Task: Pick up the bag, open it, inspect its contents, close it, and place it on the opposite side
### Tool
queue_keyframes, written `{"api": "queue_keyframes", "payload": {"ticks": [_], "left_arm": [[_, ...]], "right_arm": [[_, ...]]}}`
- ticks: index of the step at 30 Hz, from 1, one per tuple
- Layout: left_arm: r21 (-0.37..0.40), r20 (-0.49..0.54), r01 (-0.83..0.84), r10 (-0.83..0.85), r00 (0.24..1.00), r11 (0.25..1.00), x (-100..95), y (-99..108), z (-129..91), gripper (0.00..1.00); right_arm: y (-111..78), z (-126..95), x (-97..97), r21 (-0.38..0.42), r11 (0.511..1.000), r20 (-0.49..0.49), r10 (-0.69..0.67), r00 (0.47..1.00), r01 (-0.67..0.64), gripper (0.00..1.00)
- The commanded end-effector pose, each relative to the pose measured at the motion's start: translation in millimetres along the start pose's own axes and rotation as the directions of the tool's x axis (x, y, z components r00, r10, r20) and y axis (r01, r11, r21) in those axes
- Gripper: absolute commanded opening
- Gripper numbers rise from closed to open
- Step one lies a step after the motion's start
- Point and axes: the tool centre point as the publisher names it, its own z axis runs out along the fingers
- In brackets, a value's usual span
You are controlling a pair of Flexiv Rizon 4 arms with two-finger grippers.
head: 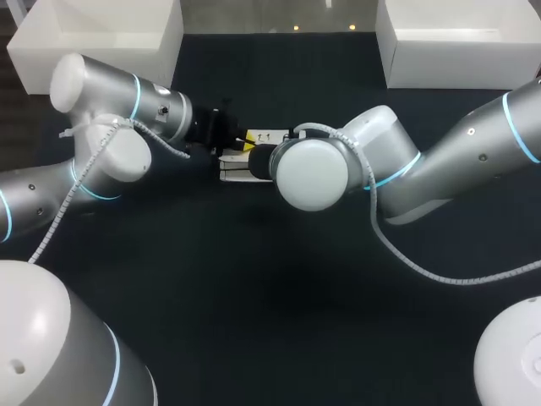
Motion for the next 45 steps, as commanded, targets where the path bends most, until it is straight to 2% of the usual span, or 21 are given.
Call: {"api": "queue_keyframes", "payload": {"ticks": [1,11,16,19,27,35,36,37,38,42,45], "left_arm": [[0.031,-0.002,-0.011,0.011,1.000,0.999,4.2,6.8,-5.9,0.00],[-0.022,-0.028,-0.005,0.004,1.000,1.000,-3.0,1.8,17.4,0.00],[-0.075,0.010,0.046,-0.045,0.999,0.996,-11.2,6.3,21.8,0.00],[-0.069,0.013,0.050,-0.049,0.999,0.996,-12.3,6.8,19.3,0.00],[0.029,-0.013,-0.004,0.005,1.000,1.000,-5.6,4.1,6.5,0.00],[0.003,-0.024,0.011,-0.011,1.000,1.000,-3.8,5.5,12.5,0.00],[0.003,-0.022,0.014,-0.013,1.000,1.000,-4.5,5.2,12.5,0.03],[0.003,-0.020,0.017,-0.017,1.000,1.000,-5.5,4.5,11.4,0.25],[0.004,-0.015,0.020,-0.020,1.000,1.000,-6.5,3.9,10.1,0.41],[0.014,-0.002,0.034,-0.034,0.999,0.999,-10.6,1.2,3.3,0.49],[0.034,-0.005,0.050,-0.050,0.999,0.998,-12.5,-0.6,-3.5,0.49]], "right_arm": [[0.6,1.5,0.0,0.000,1.000,0.003,0.001,1.000,-0.001,0.00],[0.6,1.5,0.0,0.000,1.000,0.003,0.001,1.000,-0.001,0.00],[0.6,1.5,0.0,0.000,1.000,0.003,0.001,1.000,-0.001,0.00],[0.6,1.5,0.0,0.000,1.000,0.003,0.001,1.000,-0.001,0.00],[0.6,1.5,0.0,0.000,1.000,0.003,0.001,1.000,-0.001,0.00],[0.6,1.5,0.0,0.000,1.000,0.003,0.001,1.000,-0.001,0.00],[0.6,1.5,0.0,0.000,1.000,0.003,0.001,1.000,-0.001,0.00],[0.6,1.5,0.0,0.000,1.000,0.003,0.001,1.000,-0.001,0.00],[0.6,1.5,0.0,0.000,1.000,0.003,0.001,1.000,-0.001,0.00],[0.6,1.5,0.0,0.000,1.000,0.003,0.001,1.000,-0.001,0.00],[0.6,1.5,0.0,0.000,1.000,0.003,0.001,1.000,-0.001,0.00]]}}
